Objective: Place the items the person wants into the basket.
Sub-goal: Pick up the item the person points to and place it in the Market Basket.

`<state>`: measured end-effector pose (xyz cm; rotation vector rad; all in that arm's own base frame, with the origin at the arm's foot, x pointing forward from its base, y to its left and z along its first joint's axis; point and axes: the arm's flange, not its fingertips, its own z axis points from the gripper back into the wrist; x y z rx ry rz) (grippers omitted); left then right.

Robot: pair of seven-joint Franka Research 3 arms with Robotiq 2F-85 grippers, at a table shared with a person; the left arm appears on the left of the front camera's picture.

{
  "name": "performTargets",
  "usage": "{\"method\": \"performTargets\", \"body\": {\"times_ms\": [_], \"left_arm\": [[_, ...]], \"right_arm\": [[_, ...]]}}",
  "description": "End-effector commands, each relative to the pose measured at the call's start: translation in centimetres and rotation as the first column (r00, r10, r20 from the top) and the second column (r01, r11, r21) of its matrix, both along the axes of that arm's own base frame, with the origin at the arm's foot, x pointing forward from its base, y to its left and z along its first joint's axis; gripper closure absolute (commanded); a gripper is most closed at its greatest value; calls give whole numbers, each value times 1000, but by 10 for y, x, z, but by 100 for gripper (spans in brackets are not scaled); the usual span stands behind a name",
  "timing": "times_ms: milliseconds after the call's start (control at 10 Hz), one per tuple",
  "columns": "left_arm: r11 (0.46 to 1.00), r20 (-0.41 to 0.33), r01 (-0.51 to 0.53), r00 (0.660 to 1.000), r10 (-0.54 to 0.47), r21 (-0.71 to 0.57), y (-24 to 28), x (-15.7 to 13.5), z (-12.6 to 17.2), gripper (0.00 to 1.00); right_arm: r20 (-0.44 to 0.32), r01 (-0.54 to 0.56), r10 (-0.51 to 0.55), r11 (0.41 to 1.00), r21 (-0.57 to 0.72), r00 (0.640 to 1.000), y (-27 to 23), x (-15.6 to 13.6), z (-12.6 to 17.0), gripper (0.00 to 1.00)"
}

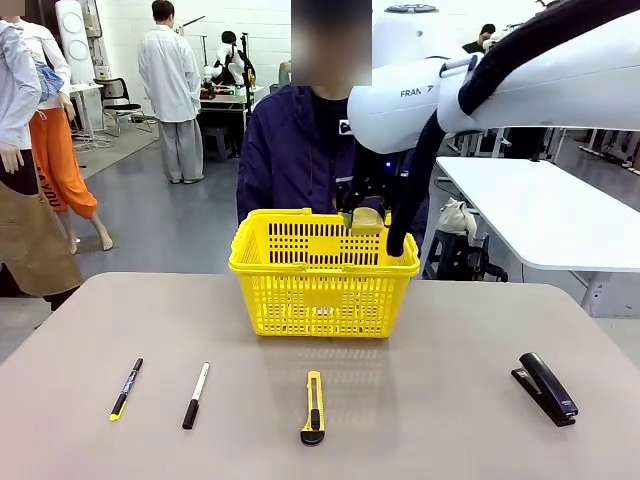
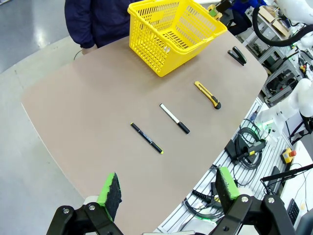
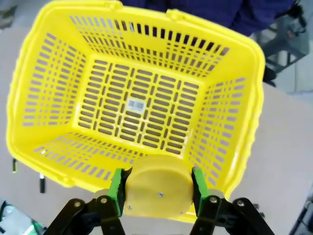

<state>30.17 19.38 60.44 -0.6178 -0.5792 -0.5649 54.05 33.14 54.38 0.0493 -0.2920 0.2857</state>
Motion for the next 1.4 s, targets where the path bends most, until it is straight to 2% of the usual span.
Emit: {"method": "performTargets", "body": {"times_ms": [0, 100, 700, 800, 1000, 1300], "left_arm": [[1000, 8, 9, 1000, -9, -8, 0, -1, 0, 0], [1000, 8, 9, 1000, -9, -8, 0, -1, 0, 0], [1000, 8, 9, 1000, -9, -8, 0, -1, 0, 0], [1000, 8, 9, 1000, -9, -8, 0, -1, 0, 0], [1000, 8, 9, 1000, -9, -8, 0, -1, 0, 0], [1000, 8, 9, 1000, -9, -8, 0, -1, 0, 0]], "right_arm": [[-42, 16, -15, 1000, 18, 999, -7, -3, 9, 100], [0, 0, 0, 1000, 0, 1000, 0, 0, 0, 100], [0, 0, 0, 1000, 0, 1000, 0, 0, 0, 100], [-11, 6, -6, 1000, 1, 1000, 1, 0, 1, 35], [-5, -106, 106, 994, 37, 994, 0, 22, -14, 35], [-24, -142, 144, 988, 58, 989, 15, 46, -26, 35]]}}
